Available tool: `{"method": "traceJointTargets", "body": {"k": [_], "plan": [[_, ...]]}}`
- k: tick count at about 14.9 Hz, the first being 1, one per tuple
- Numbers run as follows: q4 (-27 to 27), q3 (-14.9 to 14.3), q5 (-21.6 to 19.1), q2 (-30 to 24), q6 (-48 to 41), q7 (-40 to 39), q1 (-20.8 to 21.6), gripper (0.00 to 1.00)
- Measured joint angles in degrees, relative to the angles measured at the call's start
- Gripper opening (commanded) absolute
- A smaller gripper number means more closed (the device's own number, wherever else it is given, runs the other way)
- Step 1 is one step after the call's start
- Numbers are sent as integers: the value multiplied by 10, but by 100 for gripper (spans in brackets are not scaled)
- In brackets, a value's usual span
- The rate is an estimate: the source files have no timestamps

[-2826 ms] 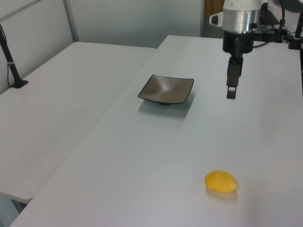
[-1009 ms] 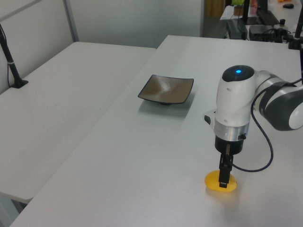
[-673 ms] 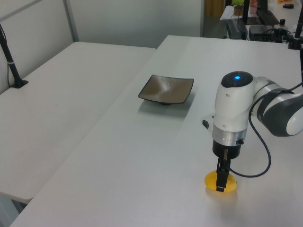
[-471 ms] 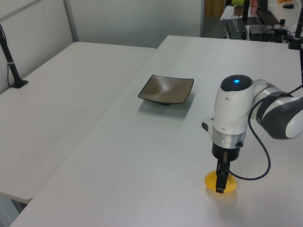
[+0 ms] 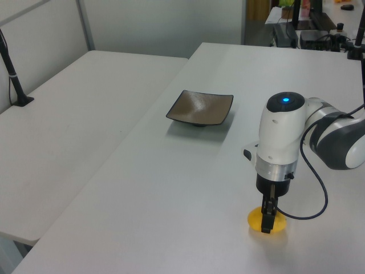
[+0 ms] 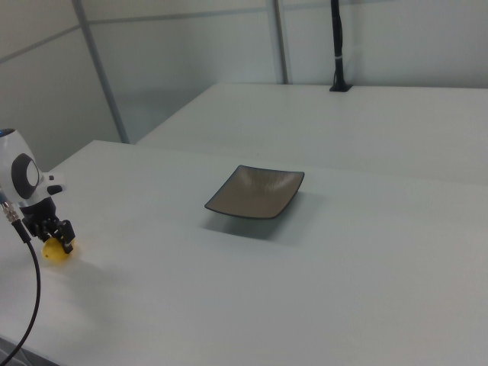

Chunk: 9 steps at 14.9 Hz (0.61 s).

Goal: Put potatoes on a ceramic plate
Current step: 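Lift the grasped yellow potato up off the table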

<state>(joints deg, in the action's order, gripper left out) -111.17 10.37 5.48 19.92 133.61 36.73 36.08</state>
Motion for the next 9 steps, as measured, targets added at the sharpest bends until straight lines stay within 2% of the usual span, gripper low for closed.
{"method": "traceJointTargets", "body": {"k": [5, 9], "plan": [[13, 1, 0, -16, -17, -1, -29, 0], [30, 1, 0, -66, -86, -13, -65, 0]]}}
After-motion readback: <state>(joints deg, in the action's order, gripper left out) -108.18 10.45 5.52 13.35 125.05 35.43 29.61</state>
